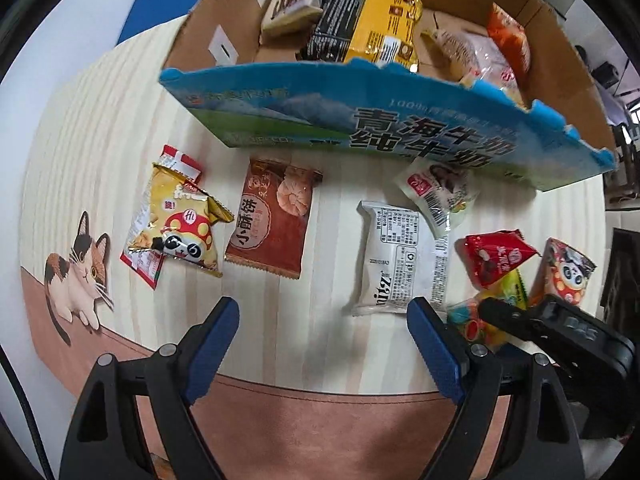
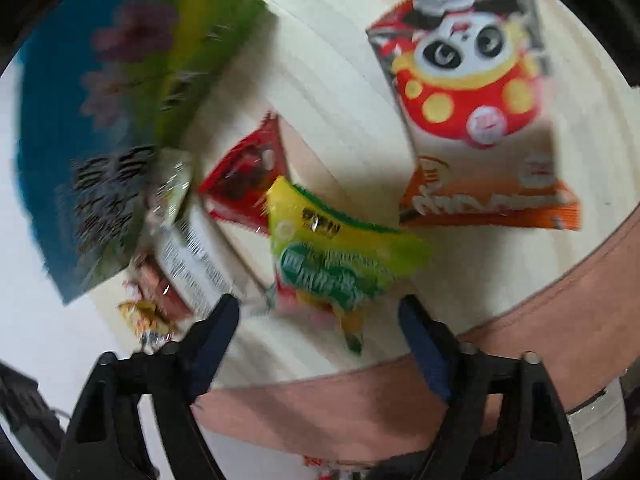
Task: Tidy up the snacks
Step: 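Grasp the white bread bag with left tool while right tool grasps the green candy bag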
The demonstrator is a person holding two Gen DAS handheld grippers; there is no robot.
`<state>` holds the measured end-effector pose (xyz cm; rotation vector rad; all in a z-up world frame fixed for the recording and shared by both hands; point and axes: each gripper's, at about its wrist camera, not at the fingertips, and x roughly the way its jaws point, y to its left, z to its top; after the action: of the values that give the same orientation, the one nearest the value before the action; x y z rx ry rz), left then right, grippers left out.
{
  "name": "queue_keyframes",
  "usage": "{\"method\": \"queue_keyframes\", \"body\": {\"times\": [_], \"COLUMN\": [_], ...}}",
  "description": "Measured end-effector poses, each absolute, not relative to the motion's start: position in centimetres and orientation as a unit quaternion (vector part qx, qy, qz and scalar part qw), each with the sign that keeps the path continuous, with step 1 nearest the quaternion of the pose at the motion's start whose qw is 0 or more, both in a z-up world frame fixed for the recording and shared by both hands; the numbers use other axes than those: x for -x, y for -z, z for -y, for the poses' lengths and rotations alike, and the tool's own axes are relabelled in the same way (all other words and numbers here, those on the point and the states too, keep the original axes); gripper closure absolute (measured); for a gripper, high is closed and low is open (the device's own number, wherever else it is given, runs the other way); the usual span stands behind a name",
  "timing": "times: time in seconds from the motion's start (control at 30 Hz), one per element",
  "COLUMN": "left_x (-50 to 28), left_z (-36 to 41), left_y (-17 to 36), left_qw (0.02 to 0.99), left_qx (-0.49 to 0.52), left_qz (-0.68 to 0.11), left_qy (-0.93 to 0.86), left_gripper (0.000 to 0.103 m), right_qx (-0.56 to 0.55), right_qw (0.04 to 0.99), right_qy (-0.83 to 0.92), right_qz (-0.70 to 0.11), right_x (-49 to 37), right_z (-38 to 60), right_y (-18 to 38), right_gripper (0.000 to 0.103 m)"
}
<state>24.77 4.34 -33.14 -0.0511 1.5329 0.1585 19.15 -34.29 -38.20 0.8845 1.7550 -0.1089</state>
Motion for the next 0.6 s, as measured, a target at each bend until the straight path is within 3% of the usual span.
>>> {"method": "queue_keyframes", "body": {"times": [0.03,0.17,0.4,0.5,0.6], "left_x": [-25.0,-26.0,-28.1,-28.8,-29.3], "left_z": [-4.3,-3.2,-0.8,-0.1,0.2], "left_y": [33.3,34.5,38.8,40.8,42.0], "left_qw": [0.717,0.705,0.66,0.646,0.642], "left_qx": [0.02,0.018,0.052,0.05,0.048], "left_qz": [-0.693,-0.708,-0.75,-0.761,-0.765], "left_qy": [-0.071,-0.049,0.001,0.004,0.007], "left_gripper": [0.017,0.017,0.017,0.017,0.017], "right_qx": [-0.364,-0.299,-0.144,-0.133,-0.156], "right_qw": [0.554,0.575,0.586,0.594,0.591], "right_qy": [0.051,0.035,-0.011,-0.002,0.003], "right_qz": [-0.748,-0.761,-0.797,-0.793,-0.791], "right_x": [-19.4,-19.5,-18.9,-19.1,-18.8], "right_z": [33.9,32.7,32.4,32.5,32.4], "right_y": [38.6,38.1,37.5,37.3,37.9], "right_gripper": [0.048,0.052,0.05,0.037,0.037]}}
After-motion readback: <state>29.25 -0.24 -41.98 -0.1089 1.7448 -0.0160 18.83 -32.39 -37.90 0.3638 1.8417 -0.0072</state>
